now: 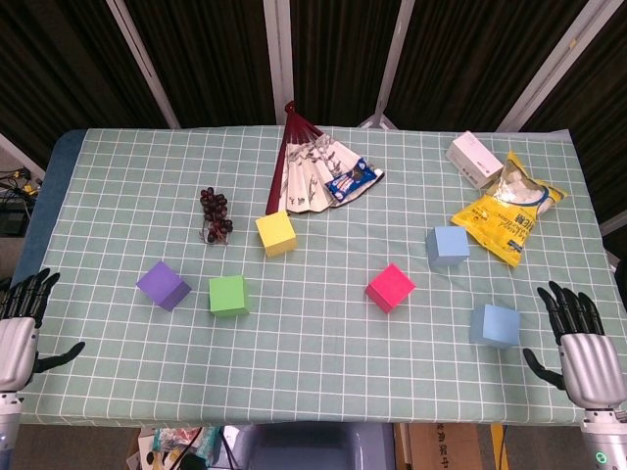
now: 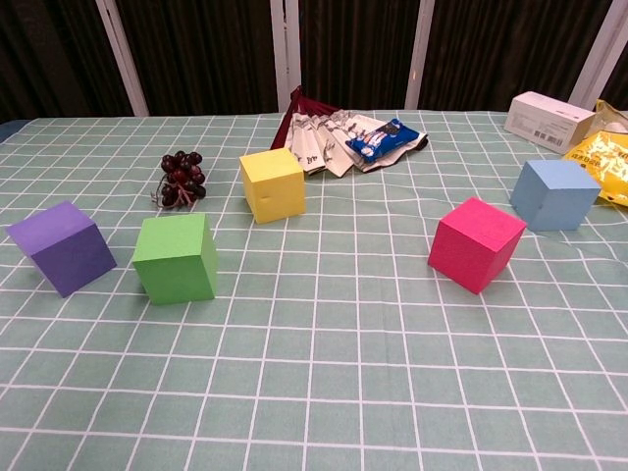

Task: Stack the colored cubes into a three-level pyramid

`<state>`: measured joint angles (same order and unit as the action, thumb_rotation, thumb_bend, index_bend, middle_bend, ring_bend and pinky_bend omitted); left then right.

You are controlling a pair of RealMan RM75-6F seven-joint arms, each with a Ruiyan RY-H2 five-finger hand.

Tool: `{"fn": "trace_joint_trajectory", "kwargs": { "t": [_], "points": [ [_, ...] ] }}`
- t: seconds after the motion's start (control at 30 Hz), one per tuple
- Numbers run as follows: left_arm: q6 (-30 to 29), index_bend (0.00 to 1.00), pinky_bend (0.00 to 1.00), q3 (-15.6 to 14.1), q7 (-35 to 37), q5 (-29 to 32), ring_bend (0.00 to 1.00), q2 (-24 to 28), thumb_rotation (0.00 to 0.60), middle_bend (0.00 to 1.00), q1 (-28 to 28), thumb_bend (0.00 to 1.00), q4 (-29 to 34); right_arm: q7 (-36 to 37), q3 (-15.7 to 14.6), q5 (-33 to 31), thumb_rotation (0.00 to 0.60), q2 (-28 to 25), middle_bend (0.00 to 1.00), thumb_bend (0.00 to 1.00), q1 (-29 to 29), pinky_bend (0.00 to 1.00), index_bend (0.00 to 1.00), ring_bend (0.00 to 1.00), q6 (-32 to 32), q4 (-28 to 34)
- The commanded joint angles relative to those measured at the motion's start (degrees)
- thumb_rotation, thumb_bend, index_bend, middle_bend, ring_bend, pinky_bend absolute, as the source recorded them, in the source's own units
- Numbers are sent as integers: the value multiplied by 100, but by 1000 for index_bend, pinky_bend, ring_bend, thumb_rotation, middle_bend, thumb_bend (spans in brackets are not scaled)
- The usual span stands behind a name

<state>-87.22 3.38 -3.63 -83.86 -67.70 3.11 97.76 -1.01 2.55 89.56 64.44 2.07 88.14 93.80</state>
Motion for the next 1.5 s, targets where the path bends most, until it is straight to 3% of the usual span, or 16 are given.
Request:
{"fn": "trace_joint_trajectory", "kwargs": {
  "t": [0.03, 0.4, 0.6, 0.73, 0.87, 1.17, 1.5],
  "points": [
    [-8, 0, 0, -9, -17, -7, 0, 8, 600, 0, -8, 89, 1, -7, -7, 15, 600, 6, 0, 299, 3, 0, 0, 0, -2, 3],
    [118, 0, 0, -30, -168, 89, 0, 34, 600, 0, 20, 89, 115, 69, 18, -75, 600, 0, 0, 299, 18, 0, 0, 0, -61, 13],
    [325, 0, 0, 215, -476, 459, 0, 126, 600, 38, 201, 89, 565, 65, 86, -279, 600, 69, 0, 299, 87, 0, 0, 0, -236, 5],
    [537, 0, 0, 426, -949, 698, 0, 182, 600, 127, 453, 89, 998, 70, 126, -401, 600, 90, 0, 299, 137, 0, 0, 0, -354, 34],
    [835, 0, 0, 527, -1728, 952, 0, 191, 600, 153, 757, 91, 1468, 84, 112, -358, 600, 76, 0, 299, 127, 0, 0, 0, -319, 74],
    [1318, 0, 0, 898, -3447, 2313, 0, -240, 600, 160, 1581, 135, 2095, 116, 122, -383, 600, 89, 0, 300, 133, 0, 0, 0, -325, 76],
    [1393, 0, 0, 1295, -4722, 3982, 0, -1056, 600, 158, 2629, 137, 2082, 194, 125, -413, 600, 74, 0, 299, 137, 0, 0, 0, -347, 101]
  ]
}}
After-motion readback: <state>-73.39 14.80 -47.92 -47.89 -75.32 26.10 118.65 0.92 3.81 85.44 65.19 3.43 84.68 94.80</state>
